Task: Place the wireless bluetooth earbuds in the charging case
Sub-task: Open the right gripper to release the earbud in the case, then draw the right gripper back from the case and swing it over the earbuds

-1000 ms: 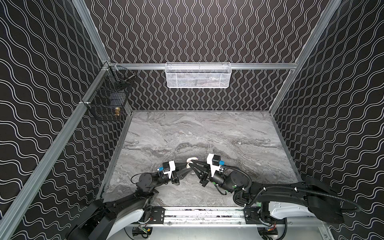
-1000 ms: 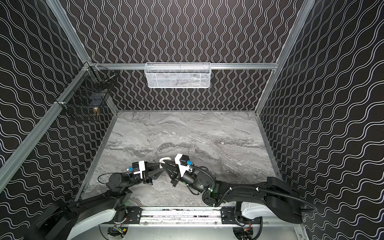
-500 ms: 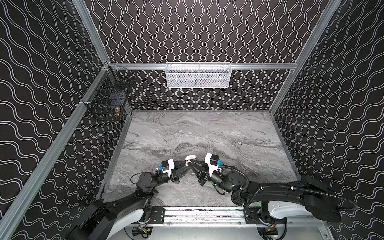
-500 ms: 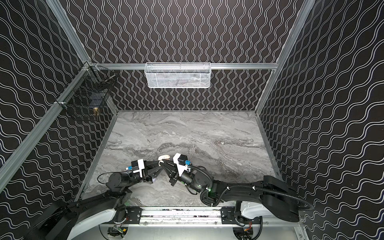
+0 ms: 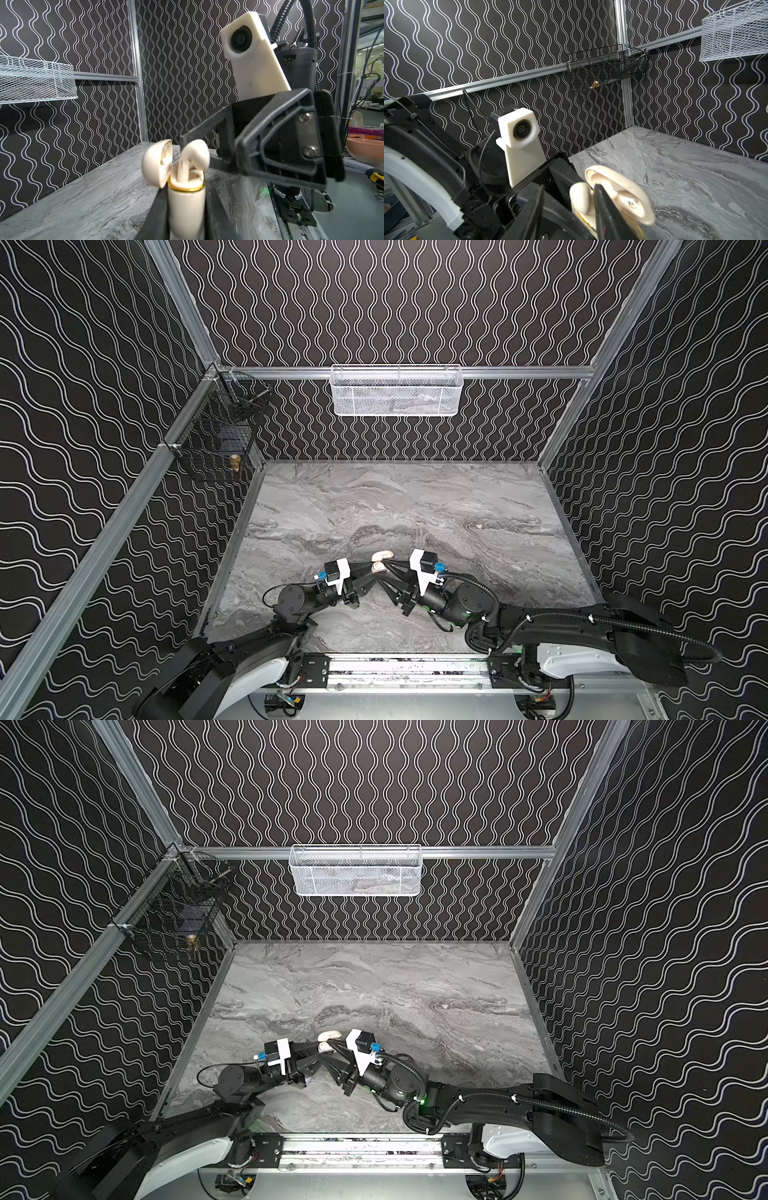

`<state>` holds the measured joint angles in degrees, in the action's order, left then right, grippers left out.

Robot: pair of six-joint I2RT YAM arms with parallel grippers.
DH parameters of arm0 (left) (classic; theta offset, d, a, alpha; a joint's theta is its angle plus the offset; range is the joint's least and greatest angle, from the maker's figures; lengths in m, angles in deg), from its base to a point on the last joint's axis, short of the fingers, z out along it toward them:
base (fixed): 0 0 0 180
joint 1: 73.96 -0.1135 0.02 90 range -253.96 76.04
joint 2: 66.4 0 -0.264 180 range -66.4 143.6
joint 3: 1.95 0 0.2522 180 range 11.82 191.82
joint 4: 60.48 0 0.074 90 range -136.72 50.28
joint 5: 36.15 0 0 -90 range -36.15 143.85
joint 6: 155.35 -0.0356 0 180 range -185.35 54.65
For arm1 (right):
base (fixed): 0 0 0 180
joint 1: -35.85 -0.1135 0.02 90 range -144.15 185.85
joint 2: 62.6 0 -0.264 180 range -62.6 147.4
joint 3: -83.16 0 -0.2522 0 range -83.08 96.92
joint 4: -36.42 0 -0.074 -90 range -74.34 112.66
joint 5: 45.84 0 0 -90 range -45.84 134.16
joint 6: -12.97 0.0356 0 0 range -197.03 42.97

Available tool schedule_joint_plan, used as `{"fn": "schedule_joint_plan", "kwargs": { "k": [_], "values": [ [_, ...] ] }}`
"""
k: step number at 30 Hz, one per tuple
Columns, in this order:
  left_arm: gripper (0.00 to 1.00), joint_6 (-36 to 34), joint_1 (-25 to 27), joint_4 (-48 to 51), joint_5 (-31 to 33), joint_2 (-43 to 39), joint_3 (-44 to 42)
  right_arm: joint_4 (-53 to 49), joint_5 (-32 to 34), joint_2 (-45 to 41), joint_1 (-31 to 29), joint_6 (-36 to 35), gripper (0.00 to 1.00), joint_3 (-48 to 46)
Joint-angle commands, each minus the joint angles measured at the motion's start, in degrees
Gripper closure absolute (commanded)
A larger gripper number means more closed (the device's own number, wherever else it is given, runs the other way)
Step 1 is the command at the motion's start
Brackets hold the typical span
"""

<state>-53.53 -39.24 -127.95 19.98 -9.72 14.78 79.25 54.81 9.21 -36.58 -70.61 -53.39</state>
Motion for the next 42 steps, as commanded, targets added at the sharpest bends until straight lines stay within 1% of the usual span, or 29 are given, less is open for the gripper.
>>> {"fn": "schedule_joint_plan", "kwargs": {
  "k": [1,7,11,21,27,31,34,38,42],
  "values": [
    [1.00,0.22,0.09,-5.51,-1.34,-0.27,0.03,-3.31,1.82,-0.36,-0.04,-0.09,0.53,-0.31],
    [1.00,0.30,0.06,-5.76,-1.54,0.07,0.03,-4.38,2.42,-1.43,-0.01,-0.34,0.51,-0.25],
    [1.00,0.40,0.02,-6.18,-1.41,0.13,-0.13,-5.43,3.41,-2.59,-0.04,-0.70,0.51,-0.63],
    [1.00,0.39,0.04,-6.85,-1.64,0.18,-0.23,-7.09,5.09,-2.64,-0.04,-1.18,0.68,-0.51],
    [1.00,0.39,0.10,-7.01,-1.74,0.26,-0.26,-8.03,4.91,-2.65,-0.04,-1.58,0.71,-0.10],
    [1.00,0.29,0.07,-6.72,-1.63,0.00,-0.32,-8.55,4.66,-2.87,-0.01,-1.58,0.71,-0.12],
    [1.00,0.14,0.07,-6.05,-1.36,-0.26,-0.24,-8.66,3.59,-3.90,-0.04,-1.49,0.69,-0.59],
    [1.00,-0.05,0.05,-5.52,-0.94,-0.43,-0.20,-9.57,1.70,-7.13,-0.23,-1.10,0.64,-1.34],
    [1.00,-0.28,0.06,-4.56,-0.80,-0.53,-0.06,-12.09,0.86,-10.70,-0.38,0.18,0.63,-0.86]
  ]
}}
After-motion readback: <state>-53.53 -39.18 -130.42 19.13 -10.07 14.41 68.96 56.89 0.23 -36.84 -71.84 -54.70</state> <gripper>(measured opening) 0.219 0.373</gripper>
